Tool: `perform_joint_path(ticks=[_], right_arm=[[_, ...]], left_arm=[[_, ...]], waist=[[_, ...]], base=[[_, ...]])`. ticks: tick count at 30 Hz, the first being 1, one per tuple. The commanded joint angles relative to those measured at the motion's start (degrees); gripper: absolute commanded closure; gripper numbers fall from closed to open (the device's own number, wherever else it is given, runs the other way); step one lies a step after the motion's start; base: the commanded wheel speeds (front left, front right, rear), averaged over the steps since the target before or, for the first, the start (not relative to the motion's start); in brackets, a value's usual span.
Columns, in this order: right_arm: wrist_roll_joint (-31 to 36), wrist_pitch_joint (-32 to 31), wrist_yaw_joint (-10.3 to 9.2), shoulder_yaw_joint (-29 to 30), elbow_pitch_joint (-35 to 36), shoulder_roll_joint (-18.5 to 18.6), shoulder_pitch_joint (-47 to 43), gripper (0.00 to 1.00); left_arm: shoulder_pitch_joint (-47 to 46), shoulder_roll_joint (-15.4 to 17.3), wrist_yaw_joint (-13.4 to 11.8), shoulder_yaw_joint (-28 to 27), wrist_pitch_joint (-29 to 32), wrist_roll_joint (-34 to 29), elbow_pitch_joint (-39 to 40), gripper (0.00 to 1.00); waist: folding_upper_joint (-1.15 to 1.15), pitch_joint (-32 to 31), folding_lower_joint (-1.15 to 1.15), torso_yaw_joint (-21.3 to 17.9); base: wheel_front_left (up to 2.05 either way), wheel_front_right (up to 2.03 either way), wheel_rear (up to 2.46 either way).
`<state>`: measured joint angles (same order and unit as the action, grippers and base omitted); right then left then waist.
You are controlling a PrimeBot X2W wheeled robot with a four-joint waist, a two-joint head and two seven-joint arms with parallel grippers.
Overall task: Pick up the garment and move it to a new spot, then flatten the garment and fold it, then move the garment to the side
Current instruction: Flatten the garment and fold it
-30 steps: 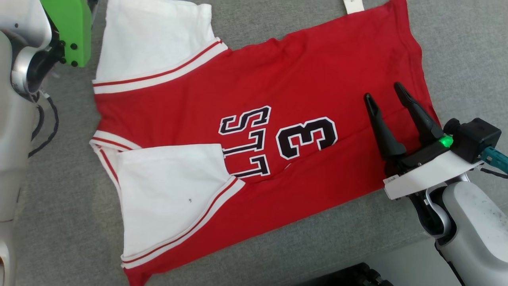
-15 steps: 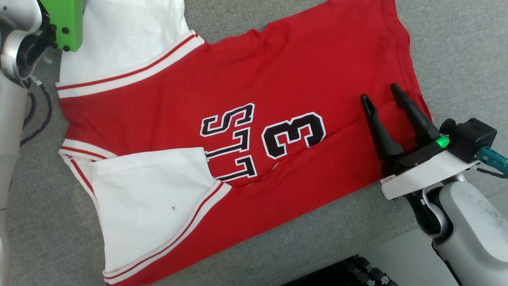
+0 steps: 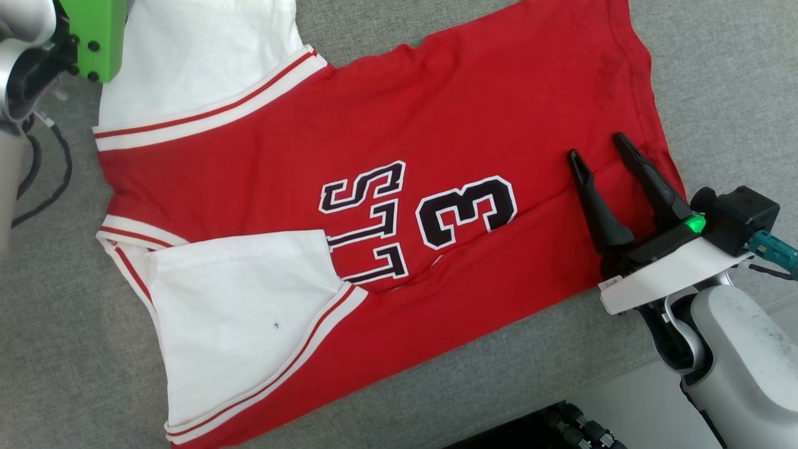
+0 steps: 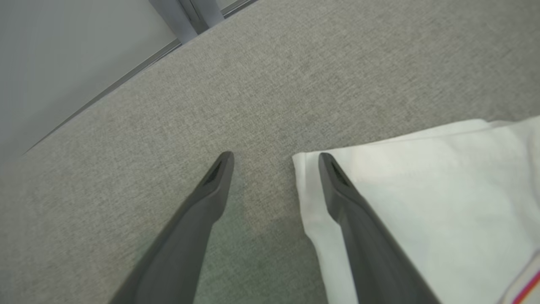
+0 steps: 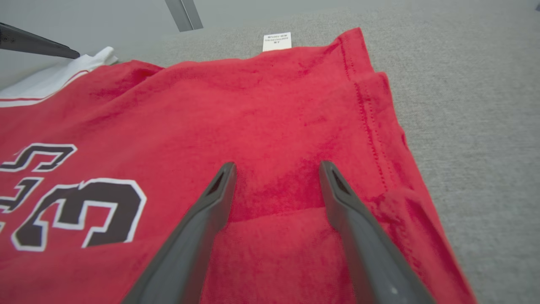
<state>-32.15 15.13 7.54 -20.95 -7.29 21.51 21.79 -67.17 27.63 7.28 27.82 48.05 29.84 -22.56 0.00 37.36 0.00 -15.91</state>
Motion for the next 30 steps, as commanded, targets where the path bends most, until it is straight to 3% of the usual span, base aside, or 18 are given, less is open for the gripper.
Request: perform_joint_path(ticks=[1, 5, 6, 7, 8, 10, 11, 16, 22, 26, 30], right_arm=[[-0.3, 0.0, -0.11, -0.1, -0.1, 0.1, 0.5, 0.0], [-0.5, 0.0, -0.11, -0.1, -0.2, 0.2, 0.9, 0.0], [-0.5, 0.0, -0.11, -0.1, -0.1, 0.2, 0.9, 0.0], [-0.5, 0.0, -0.11, -0.1, -0.1, 0.2, 1.0, 0.0], [-0.6, 0.0, -0.11, -0.2, 0.0, 0.2, 1.0, 0.0], [-0.6, 0.0, -0.11, -0.3, -0.1, 0.3, 1.1, 0.0], [-0.7, 0.0, -0.11, -0.4, -0.1, 0.3, 1.1, 0.0], [-1.2, 0.0, -0.11, -0.8, -0.4, 0.7, 1.1, 0.0], [-3.6, 0.0, -0.11, 0.8, -0.4, 1.2, 2.0, 0.0], [-6.3, -0.5, -0.11, 0.8, -3.8, 3.6, 5.7, 0.0], [-5.8, -13.3, -0.09, 1.9, -11.6, 4.7, 16.8, 0.0]], left_arm=[[1.4, 0.6, -0.1, -0.1, 1.0, 1.1, 0.5, 0.0], [2.8, 1.3, -0.5, 0.2, 2.7, 1.6, 1.8, 0.0], [2.9, 1.4, -0.5, 0.3, 2.7, 1.6, 2.1, 0.13], [3.1, 1.5, -0.6, 0.2, 2.3, 1.6, 2.6, 0.5], [3.1, 1.5, -0.6, 0.2, 1.9, 1.6, 2.8, 0.62], [3.2, 1.6, -0.6, 0.0, 1.1, 1.7, 3.0, 0.96], [3.3, 1.6, -0.5, -0.1, 0.7, 1.7, 2.9, 1.0], [3.6, 1.5, -0.4, 0.5, 0.2, 2.3, 2.2, 1.0], [3.0, 1.6, 0.0, 1.2, -4.9, 2.3, 2.8, 1.0], [3.3, 1.5, 0.2, 2.4, -7.3, 3.2, 2.6, 1.0], [3.5, 1.2, 0.2, 3.9, -9.6, 4.6, 3.5, 1.0]], waist=[[0.0, 0.2, 0.0, 0.0], [0.0, 0.5, 0.0, -0.2], [0.0, 0.6, 0.0, -0.2], [0.0, 0.6, 0.0, -0.2], [0.0, 0.6, 0.0, -0.3], [0.0, 0.6, 0.0, -0.4], [0.0, 0.6, 0.0, -0.4], [0.0, 0.4, 0.0, -0.6], [0.0, -1.0, 0.0, -0.4], [0.0, -3.0, 0.0, -0.1], [0.0, -5.0, 0.0, 1.0]], base=[[0.0, 0.0, 0.0], [0.0, 0.0, 0.0], [0.0, 0.0, 0.0], [0.0, 0.0, 0.0], [0.0, 0.0, 0.0], [0.0, 0.0, 0.0], [0.0, 0.0, 0.0], [0.0, 0.0, 0.0], [0.0, 0.0, 0.0], [0.0, 0.0, 0.0], [0.0, 0.0, 0.0]])
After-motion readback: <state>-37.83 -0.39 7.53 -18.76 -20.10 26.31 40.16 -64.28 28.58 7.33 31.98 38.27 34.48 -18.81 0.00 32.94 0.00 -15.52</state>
